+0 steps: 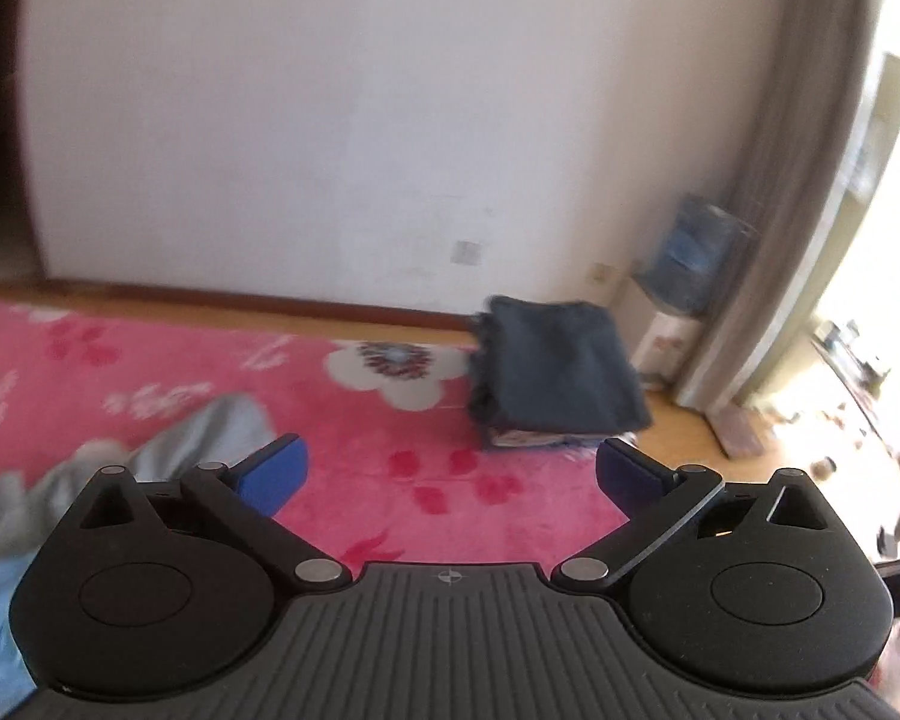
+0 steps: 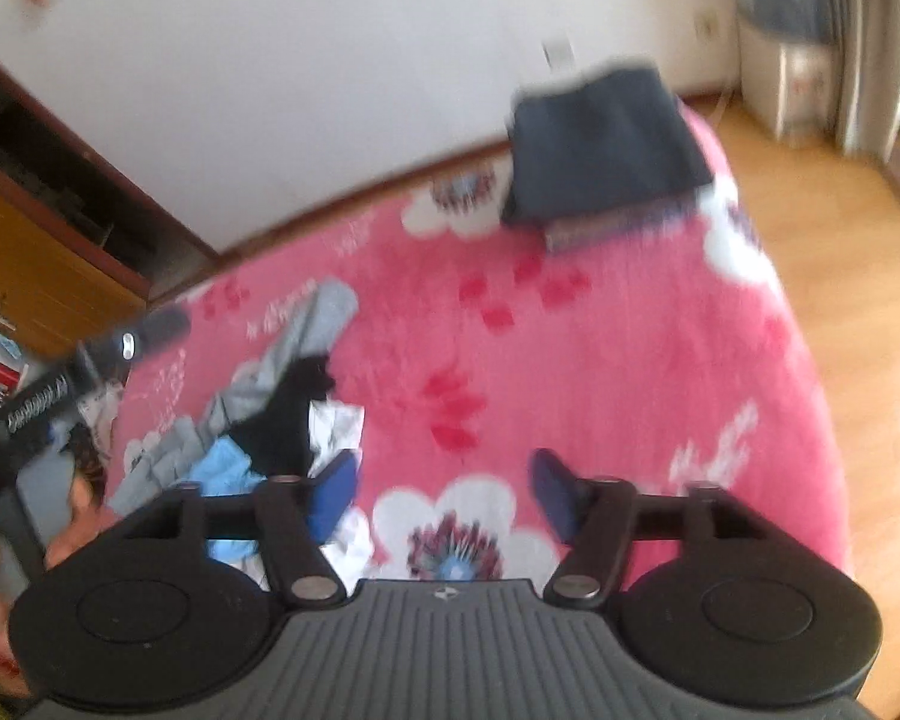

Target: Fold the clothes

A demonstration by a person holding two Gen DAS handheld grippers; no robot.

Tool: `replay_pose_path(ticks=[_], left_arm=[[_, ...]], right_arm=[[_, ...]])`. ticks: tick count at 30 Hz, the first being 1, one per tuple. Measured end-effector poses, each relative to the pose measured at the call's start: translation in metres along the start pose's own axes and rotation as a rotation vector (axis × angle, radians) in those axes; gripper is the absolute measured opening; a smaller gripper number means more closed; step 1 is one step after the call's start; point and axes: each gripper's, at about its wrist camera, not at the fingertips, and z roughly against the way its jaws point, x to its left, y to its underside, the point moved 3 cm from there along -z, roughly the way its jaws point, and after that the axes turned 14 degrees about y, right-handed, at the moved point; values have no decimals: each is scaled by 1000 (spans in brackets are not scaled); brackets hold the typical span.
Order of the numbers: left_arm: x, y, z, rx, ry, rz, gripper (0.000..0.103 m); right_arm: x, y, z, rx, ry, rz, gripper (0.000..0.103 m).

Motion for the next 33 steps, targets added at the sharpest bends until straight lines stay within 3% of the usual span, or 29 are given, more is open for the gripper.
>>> replay_pose_path(ticks=[10,13,17,23,28,33], left_arm=[[7,54,-10,-117,-94,183,103],[-3,67,-13,-121,-92,176,103],[-31,79,-12,-129,-122,98,103],[-76,96,1,-82,-198,29,103],[-111,117,12,-41,-190,-34,103],[-141,130,17,36,-218,-7,103]], right_arm=[[-5,6,-50,-155,51,202,77],[-16,10,-53,-194,75,186,79],[-25,25,-39,-270,116,206,96],[-53,66,-8,-332,184,194,103],[-79,94,25,-429,288,182,103],[-113,112,45,-455,372,153,103]])
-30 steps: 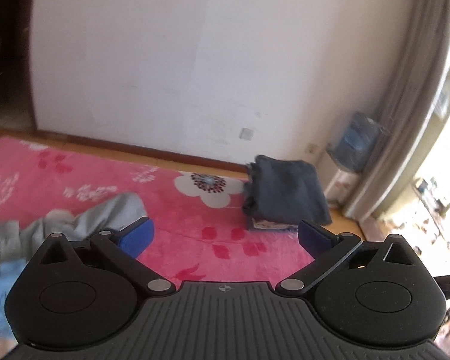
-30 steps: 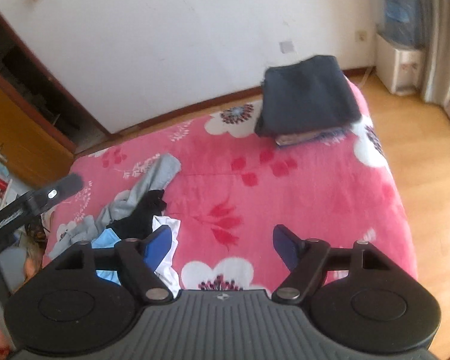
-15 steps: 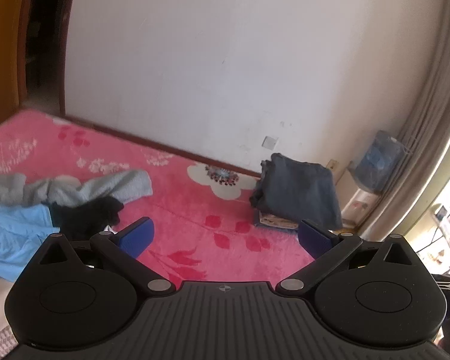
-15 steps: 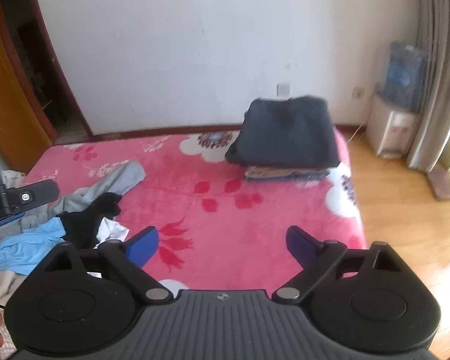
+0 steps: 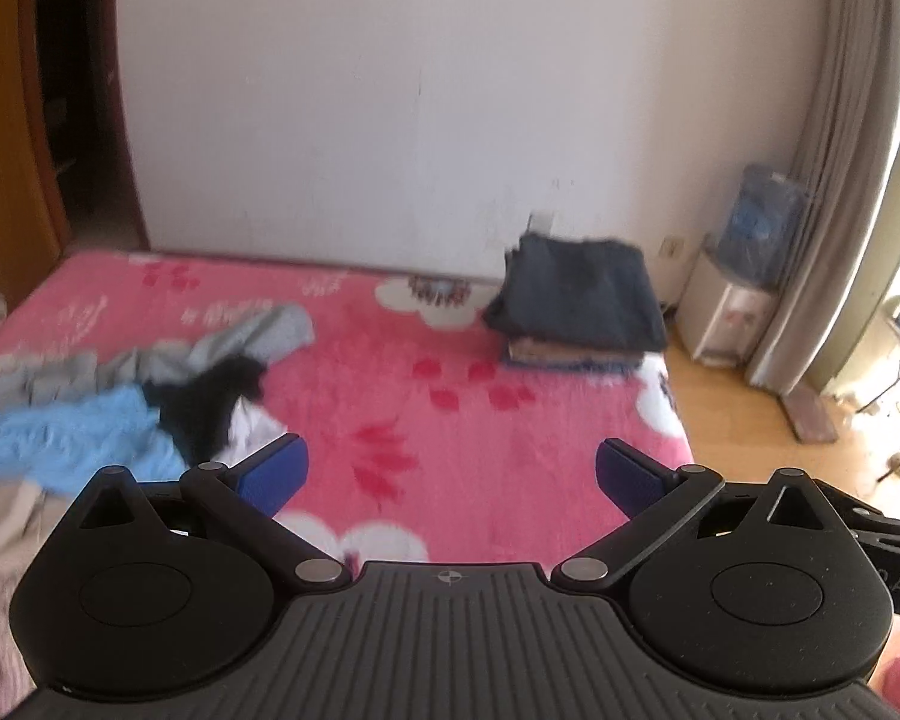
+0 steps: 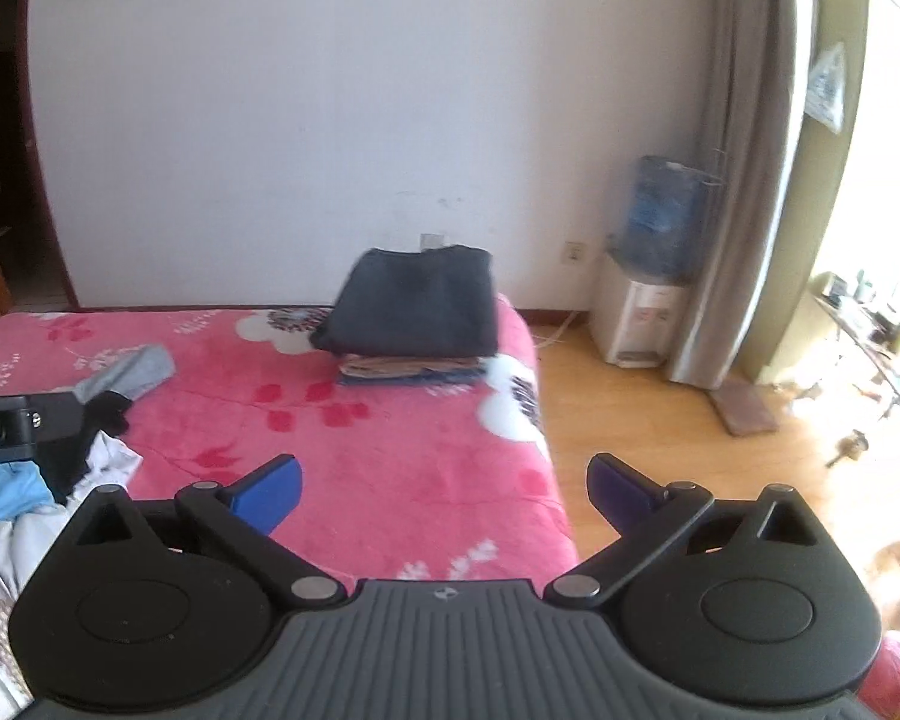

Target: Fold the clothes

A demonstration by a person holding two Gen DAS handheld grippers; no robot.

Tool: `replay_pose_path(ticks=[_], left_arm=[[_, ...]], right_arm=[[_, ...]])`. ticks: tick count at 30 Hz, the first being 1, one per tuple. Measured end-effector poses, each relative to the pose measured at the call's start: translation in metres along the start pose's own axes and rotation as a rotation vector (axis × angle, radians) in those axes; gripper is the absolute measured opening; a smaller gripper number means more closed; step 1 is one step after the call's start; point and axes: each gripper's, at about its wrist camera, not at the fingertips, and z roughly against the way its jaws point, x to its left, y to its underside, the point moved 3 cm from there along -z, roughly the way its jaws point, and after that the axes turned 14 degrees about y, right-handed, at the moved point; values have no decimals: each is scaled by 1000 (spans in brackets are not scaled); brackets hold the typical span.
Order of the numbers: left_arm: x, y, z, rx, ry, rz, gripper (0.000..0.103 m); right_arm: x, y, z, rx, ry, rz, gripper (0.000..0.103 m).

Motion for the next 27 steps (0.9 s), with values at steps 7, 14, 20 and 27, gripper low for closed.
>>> replay_pose_path(ticks=[7,14,20,27], left_arm=[[-36,14,33,-79,-41,-31,103],[-70,30,54,-103,9,-29,103],[-90,38,63,-85,6,-43,103],[-97,38,71,-73,-39,-36,103]], right_arm=[[-34,15,21,-32,52,26,103],[-54,30,25,85,-8,14,103],[-66,39,39,88,-17,-21,103],[-77,38,56,48,1,-64,103]])
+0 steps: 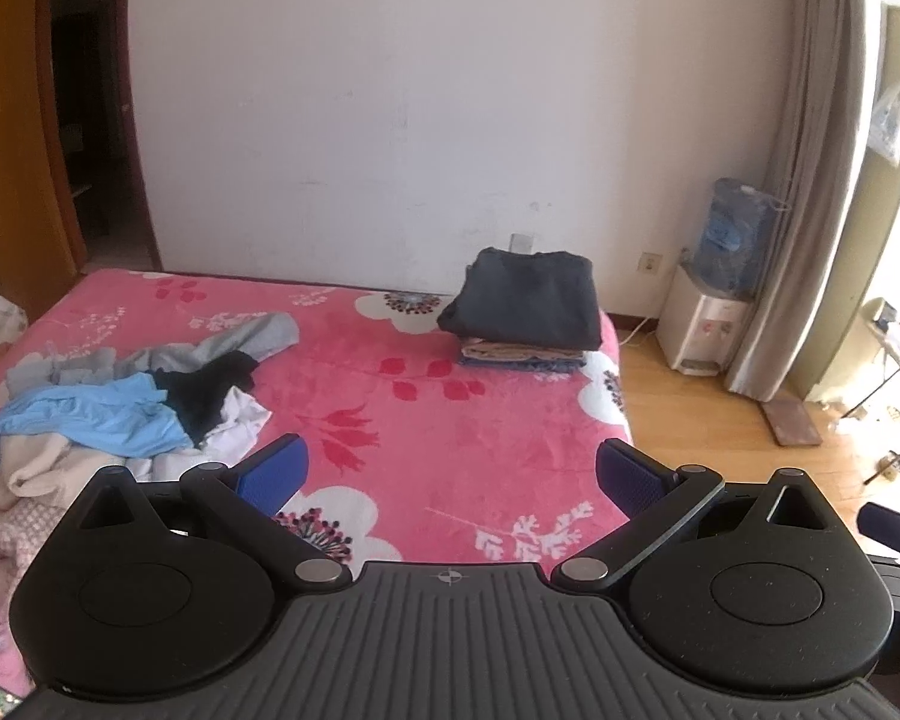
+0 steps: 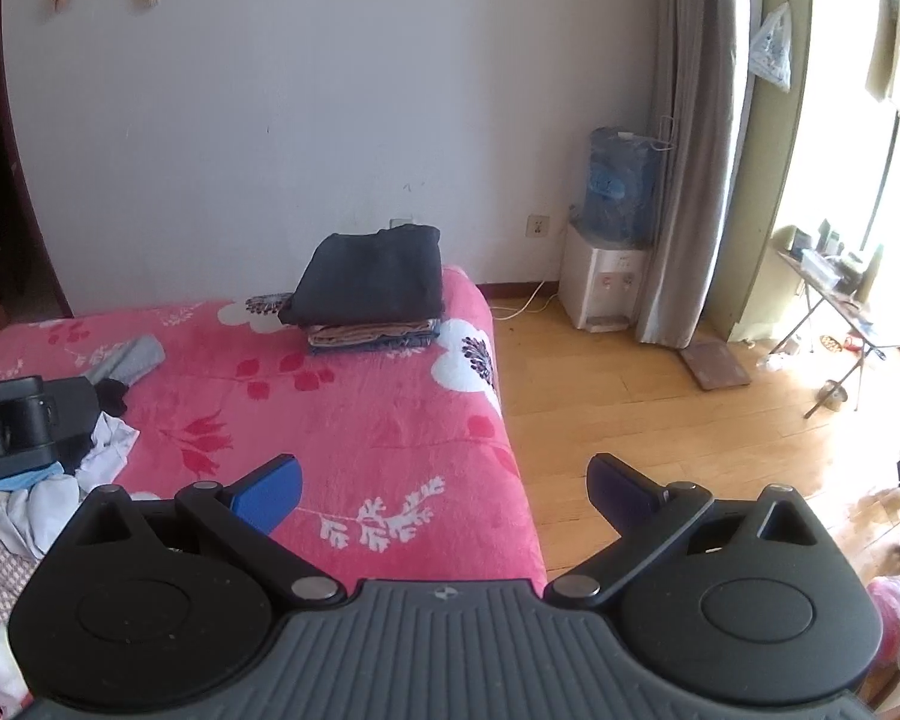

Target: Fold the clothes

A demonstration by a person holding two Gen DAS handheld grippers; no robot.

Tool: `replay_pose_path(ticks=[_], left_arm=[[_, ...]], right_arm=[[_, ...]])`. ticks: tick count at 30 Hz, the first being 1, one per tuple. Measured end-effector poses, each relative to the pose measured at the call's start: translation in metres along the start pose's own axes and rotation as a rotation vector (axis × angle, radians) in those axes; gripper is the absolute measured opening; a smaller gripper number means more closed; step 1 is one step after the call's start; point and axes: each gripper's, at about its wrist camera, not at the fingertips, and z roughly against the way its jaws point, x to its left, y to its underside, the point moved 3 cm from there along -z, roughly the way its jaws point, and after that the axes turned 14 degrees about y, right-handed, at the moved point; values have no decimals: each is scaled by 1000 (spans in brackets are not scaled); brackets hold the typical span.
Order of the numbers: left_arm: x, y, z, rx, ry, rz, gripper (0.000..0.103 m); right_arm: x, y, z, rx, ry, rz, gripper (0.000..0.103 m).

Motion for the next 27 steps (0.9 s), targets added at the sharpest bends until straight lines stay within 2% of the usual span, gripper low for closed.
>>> replay_pose_path(ticks=[13,27], left_arm=[[-10,9,3,20,-19,-43,103],[-10,8,10,-25,-48,-46,103]], right_arm=[[2,-3,10,-45,46,57,103],[2,-2,13,-59,56,46,103]])
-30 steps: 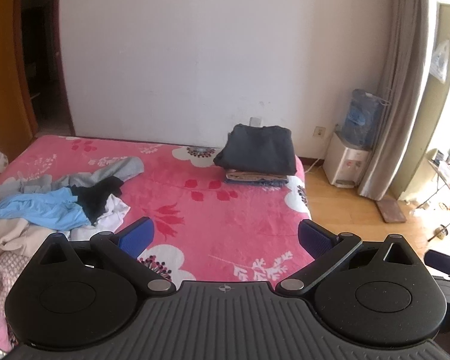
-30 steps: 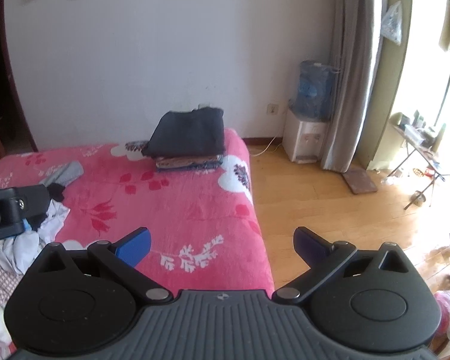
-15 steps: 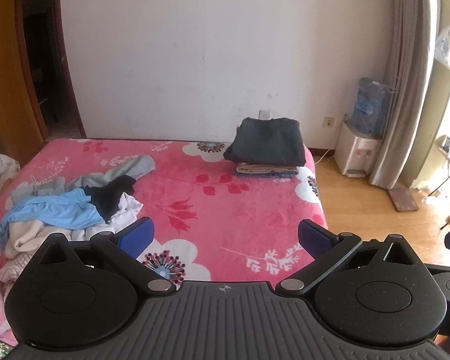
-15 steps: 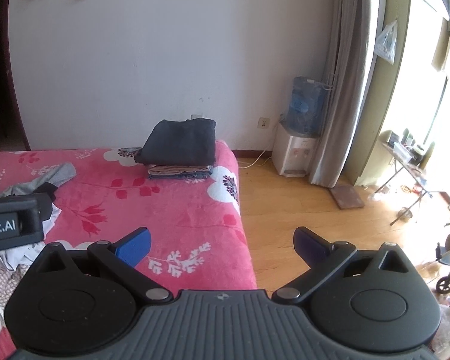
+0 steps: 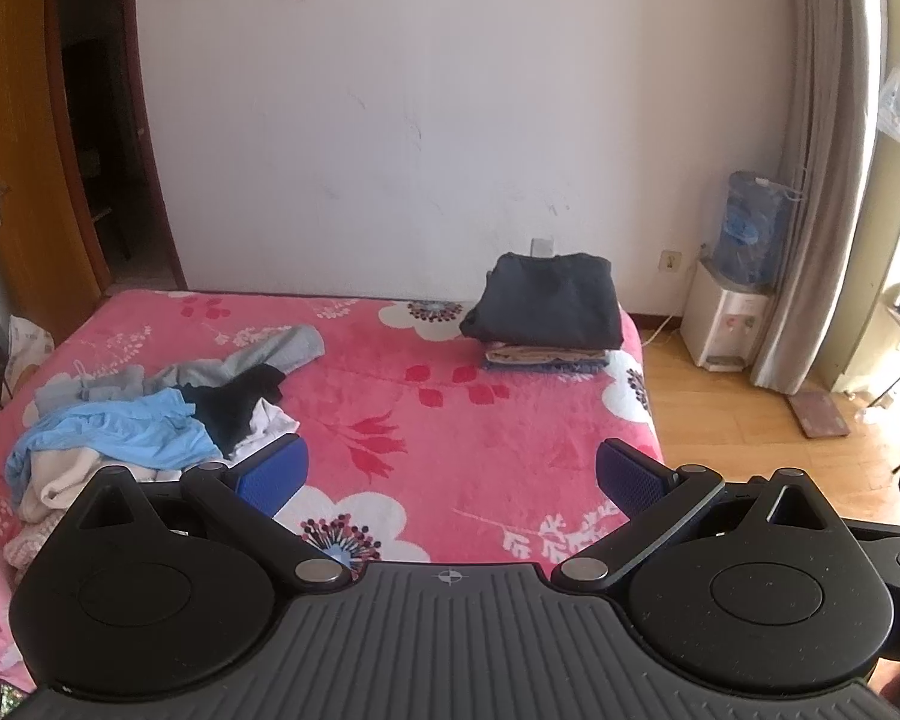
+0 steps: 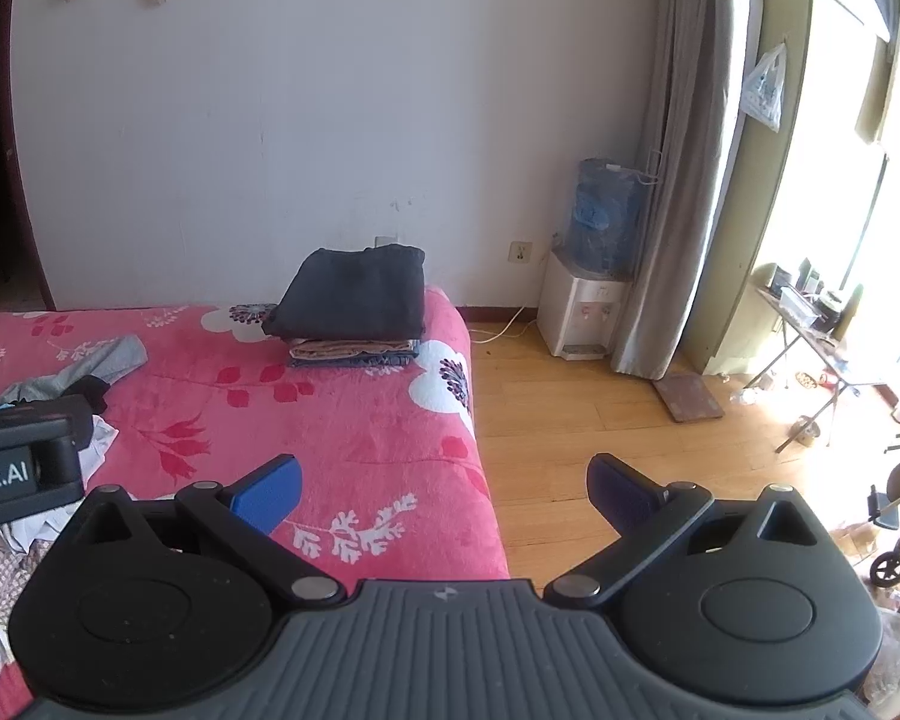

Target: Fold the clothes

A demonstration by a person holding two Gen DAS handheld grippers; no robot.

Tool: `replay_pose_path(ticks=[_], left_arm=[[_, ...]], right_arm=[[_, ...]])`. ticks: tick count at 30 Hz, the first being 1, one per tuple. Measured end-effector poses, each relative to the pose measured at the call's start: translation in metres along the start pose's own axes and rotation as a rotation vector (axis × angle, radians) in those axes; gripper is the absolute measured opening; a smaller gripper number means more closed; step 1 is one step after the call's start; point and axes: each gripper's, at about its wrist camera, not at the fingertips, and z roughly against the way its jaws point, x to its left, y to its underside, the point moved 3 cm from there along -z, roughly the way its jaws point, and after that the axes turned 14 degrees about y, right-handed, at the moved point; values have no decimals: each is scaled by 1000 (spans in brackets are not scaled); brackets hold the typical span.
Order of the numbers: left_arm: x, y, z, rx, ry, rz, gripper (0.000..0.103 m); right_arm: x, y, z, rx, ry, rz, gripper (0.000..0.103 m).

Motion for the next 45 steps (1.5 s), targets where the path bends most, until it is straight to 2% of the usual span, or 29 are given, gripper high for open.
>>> replay_pose_path(ticks=[17,26,33,35,40,42,45], left_arm=[[0,4,-2,5,12,-1,103],[9,19,-20,23,35,16,103],[27,30,-78,23,62,-30,103],[35,33,-98,22,75,-12,103],[69,34,-147,60,138,140,103],[88,33,-164,58,139,191,103],[121,34,-187,40,120,251,103]], right_arm=[[-3,6,1,5,2,7,103],[-14,14,-15,-12,-3,-28,103],[-14,25,-66,-164,-77,-62,103],[-10,24,-85,-203,-94,-75,103],[11,8,-137,-169,-162,-120,103],[28,-5,-158,-142,-209,-119,103],[66,-27,-186,-128,-226,-77,103]])
